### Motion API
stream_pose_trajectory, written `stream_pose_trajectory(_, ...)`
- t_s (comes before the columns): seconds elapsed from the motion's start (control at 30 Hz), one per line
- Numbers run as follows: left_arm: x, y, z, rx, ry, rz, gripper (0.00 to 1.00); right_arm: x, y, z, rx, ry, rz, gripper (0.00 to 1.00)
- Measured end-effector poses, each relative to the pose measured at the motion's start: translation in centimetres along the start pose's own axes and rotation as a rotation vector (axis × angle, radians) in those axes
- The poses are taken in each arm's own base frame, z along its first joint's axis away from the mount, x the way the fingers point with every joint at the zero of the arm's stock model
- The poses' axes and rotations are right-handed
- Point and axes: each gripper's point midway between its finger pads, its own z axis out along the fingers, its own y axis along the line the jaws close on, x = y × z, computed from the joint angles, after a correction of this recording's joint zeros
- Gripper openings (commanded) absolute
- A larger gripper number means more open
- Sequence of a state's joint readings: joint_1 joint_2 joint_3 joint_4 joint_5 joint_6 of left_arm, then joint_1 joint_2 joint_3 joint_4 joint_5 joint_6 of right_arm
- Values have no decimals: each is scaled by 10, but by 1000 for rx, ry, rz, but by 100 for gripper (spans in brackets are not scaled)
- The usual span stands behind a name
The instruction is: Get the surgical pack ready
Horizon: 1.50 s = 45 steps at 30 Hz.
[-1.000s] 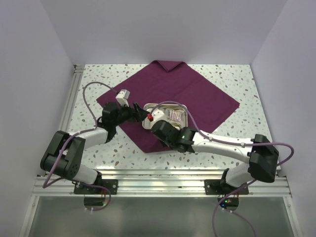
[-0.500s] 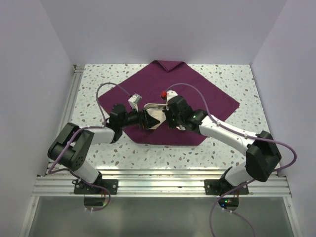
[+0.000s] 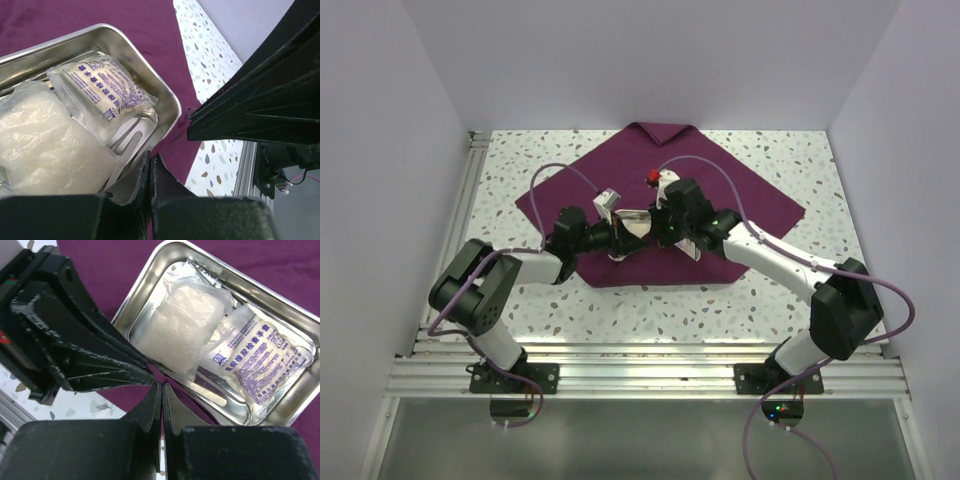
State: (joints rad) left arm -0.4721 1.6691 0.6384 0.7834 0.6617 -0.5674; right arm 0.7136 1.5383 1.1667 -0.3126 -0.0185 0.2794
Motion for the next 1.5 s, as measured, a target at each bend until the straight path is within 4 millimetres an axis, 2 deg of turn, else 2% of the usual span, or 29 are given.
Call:
stream_pose_trajectory(0.03,1,1,1,0,4,-1,0,0,0,0,-7,2,1,3)
stream_pose_trajectory(0.07,2,2,2,-1,7,-3,0,0,1,0,-21,6,5,24)
stream_pose_trajectory(0.17,2,2,3,1,10,-4,0,-3,-1,-1,-57,5,14,56)
stream_pose_trajectory(0.2,2,2,3,1,10,-4,0,-5,-2,-1,-68,-1,20,59)
stream_pose_trajectory(0.47,3,0,3,12,16,-3,0,-17,-26,-2,-124,-26,71,63)
stream_pose_trajectory(0.67,3,-2,3,21,19,-2,0,-21,-16,-2,-189,-41,57,60)
stream_pose_trajectory(0.8,4,-2,2,26,22,-2,0,-17,-12,3,-222,-25,51,56)
stream_pose_trajectory(1.1,4,-3,2,29,23,-1,0,-6,-11,12,-244,8,38,48)
stream_pose_trajectory(1.5,4,-3,2,29,23,-2,0,-2,-10,14,-255,15,34,40)
